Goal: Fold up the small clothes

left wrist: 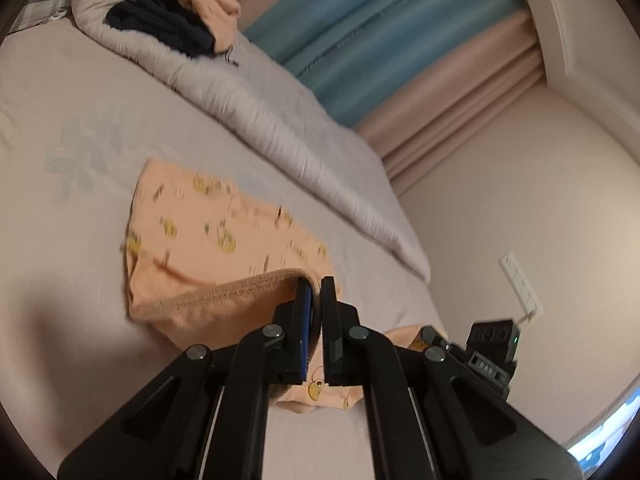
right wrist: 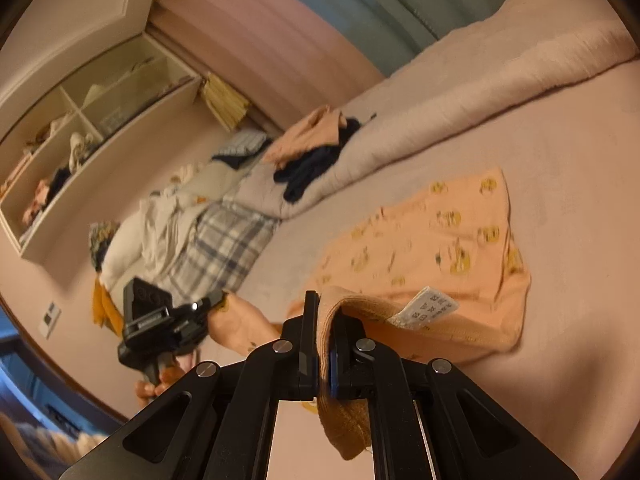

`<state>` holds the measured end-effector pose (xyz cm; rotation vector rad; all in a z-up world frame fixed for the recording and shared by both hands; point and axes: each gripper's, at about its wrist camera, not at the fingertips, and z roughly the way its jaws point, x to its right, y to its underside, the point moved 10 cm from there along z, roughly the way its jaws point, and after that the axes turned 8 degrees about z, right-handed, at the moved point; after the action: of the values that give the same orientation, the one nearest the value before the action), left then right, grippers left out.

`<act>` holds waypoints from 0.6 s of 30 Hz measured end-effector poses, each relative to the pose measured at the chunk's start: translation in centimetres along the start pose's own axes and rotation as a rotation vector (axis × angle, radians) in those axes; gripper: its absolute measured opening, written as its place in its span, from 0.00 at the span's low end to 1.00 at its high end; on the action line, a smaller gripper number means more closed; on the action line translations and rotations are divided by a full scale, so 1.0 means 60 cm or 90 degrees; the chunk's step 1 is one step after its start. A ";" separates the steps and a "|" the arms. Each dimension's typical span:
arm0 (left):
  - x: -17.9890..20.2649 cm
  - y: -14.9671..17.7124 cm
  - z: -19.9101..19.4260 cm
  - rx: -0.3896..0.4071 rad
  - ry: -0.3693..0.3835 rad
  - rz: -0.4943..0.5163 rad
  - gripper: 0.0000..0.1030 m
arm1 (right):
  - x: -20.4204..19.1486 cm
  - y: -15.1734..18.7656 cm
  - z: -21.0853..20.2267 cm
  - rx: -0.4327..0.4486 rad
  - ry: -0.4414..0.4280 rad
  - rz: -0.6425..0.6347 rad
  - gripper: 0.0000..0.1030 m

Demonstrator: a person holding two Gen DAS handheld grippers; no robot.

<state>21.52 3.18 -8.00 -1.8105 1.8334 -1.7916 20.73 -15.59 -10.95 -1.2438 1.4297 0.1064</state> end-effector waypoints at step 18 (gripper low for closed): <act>-0.161 -0.147 0.085 0.062 -0.131 -0.083 0.00 | 0.149 -0.188 0.129 0.040 0.118 0.204 0.06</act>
<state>34.07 9.12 -10.23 -2.0334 1.5617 -1.6272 36.07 -20.55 -13.86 -0.9845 1.7745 0.1659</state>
